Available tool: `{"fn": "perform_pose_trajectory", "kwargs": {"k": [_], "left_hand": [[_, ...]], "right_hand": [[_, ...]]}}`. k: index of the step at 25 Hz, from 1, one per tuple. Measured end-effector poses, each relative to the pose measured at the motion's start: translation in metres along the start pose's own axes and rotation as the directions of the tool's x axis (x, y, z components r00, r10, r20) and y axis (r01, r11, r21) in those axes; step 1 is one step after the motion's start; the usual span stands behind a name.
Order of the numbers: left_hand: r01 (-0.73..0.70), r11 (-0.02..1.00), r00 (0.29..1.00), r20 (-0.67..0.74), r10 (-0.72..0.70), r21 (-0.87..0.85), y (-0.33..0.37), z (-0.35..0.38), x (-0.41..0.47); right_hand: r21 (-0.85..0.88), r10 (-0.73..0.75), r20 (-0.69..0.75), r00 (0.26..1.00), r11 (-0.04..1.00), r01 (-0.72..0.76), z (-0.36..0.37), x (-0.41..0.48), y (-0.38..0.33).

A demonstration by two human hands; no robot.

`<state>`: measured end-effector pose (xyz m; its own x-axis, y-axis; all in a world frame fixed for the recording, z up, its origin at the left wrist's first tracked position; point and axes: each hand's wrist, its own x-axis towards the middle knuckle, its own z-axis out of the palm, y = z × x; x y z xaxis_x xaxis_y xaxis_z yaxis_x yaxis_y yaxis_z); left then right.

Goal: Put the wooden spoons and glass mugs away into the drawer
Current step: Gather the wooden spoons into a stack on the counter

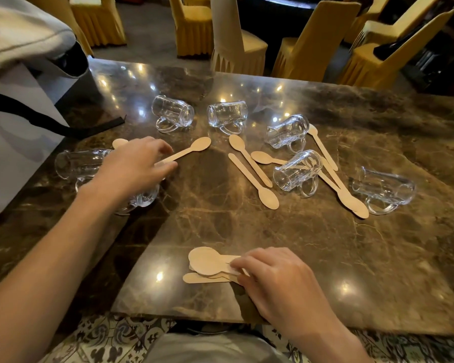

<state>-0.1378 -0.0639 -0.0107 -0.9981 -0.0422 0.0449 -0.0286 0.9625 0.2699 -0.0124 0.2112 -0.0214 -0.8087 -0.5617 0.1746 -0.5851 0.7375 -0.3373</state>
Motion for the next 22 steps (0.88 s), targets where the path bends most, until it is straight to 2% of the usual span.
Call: {"fn": "perform_pose_trajectory", "kwargs": {"k": [6,11,15,18,22], "left_hand": [[0.047,0.991,0.994,0.089,-0.058,0.127,0.004,0.012,0.04],[0.079,0.99,0.988,0.127,-0.094,0.119,0.006,0.013,0.047],[0.047,0.992,0.989,0.133,-0.063,0.119,0.008,0.015,0.05],[0.032,0.995,0.996,0.081,-0.04,0.091,0.007,0.016,0.05],[-0.022,1.0,1.0,-0.017,0.023,0.015,0.01,0.014,0.048]], "right_hand": [[0.008,-0.005,-0.021,1.0,1.0,0.005,0.01,-0.007,0.002],[0.027,-0.005,-0.012,1.0,1.0,0.006,0.013,-0.009,0.007],[0.021,0.009,-0.01,1.0,1.0,-0.009,0.006,-0.004,0.012],[0.061,0.144,-0.093,0.985,0.988,-0.139,-0.001,0.012,0.021],[0.056,0.37,-0.17,0.913,0.929,-0.366,0.0,0.047,0.048]]}}
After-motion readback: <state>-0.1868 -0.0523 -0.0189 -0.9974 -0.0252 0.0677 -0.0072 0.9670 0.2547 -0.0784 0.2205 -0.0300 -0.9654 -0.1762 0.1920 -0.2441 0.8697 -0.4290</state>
